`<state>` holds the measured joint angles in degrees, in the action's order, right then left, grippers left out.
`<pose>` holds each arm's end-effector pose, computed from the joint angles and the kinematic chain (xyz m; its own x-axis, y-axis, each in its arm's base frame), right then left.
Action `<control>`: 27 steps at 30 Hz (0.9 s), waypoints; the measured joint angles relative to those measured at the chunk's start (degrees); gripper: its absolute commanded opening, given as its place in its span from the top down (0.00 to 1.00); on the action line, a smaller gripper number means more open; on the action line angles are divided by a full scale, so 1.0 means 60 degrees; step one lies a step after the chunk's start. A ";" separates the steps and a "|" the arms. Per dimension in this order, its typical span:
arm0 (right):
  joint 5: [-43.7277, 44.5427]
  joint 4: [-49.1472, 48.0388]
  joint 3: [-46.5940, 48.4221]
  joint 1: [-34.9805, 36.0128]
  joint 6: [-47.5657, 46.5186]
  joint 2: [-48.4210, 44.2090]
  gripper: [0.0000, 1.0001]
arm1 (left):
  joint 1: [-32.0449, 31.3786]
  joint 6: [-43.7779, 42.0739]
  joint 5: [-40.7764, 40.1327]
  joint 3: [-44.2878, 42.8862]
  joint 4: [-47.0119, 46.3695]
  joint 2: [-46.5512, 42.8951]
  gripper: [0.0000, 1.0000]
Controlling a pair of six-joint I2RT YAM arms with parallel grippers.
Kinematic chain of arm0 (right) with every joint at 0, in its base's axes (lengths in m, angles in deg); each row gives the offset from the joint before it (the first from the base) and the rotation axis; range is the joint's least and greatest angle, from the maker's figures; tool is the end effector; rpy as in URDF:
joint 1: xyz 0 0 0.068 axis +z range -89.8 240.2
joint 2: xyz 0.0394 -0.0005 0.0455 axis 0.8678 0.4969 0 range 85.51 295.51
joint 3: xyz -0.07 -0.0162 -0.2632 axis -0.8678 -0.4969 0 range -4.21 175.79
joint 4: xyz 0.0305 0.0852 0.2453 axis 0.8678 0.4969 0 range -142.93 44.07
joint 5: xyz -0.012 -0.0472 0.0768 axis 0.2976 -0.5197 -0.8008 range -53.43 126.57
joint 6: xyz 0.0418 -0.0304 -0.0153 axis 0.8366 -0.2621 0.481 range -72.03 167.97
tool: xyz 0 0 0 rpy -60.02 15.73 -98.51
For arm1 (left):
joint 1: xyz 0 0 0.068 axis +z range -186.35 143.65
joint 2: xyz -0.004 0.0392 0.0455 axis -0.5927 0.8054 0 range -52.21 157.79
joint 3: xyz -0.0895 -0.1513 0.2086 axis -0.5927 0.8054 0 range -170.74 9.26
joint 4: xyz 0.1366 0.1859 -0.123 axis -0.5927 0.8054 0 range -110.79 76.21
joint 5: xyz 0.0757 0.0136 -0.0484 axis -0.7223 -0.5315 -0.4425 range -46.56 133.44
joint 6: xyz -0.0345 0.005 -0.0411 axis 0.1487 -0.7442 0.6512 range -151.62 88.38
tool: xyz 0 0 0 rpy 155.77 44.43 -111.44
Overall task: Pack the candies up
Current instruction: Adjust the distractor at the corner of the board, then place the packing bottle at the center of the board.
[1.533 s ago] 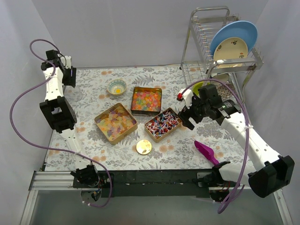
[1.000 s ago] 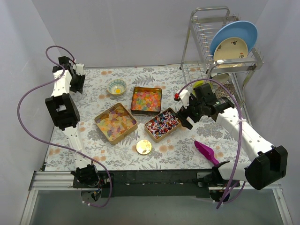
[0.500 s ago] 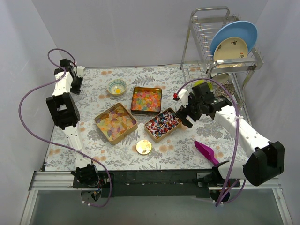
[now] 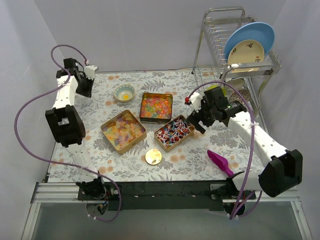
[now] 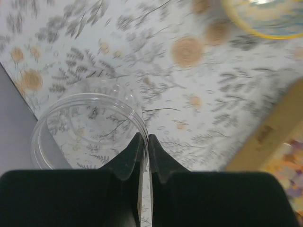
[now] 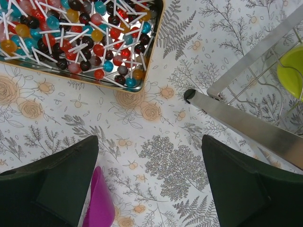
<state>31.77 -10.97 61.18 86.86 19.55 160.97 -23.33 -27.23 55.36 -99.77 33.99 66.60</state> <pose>0.2425 0.1251 0.2990 -0.3850 -0.7240 -0.5724 -0.7690 0.5946 -0.2349 0.4358 0.0932 0.2641 -0.8670 -0.2772 -0.4141 -0.2008 0.9549 -0.2189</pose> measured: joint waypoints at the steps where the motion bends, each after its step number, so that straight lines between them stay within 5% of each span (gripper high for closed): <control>1: 0.0069 -0.0036 0.0018 -0.0018 0.0033 0.0000 0.03 | -0.0219 -0.0226 0.0368 0.0073 0.0208 -0.0539 1.00; 7: 0.0171 -0.0018 0.0146 -0.0969 0.0696 -0.0080 0.04 | -0.3184 -0.1359 0.2747 0.1355 0.1344 -0.4594 1.00; 13: 0.0200 0.0160 0.0157 -0.1854 0.1020 -0.0335 0.04 | -0.6291 -0.1978 0.3825 0.4364 0.2342 -0.7825 1.00; 27: 0.0386 0.0106 -0.0062 -0.2065 0.1249 -0.1468 0.06 | -0.8641 -0.2379 0.3832 0.8958 0.2728 -1.0222 1.00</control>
<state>34.09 -10.34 60.80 74.47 27.04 152.16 -75.18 -41.51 78.35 -46.03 50.36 5.27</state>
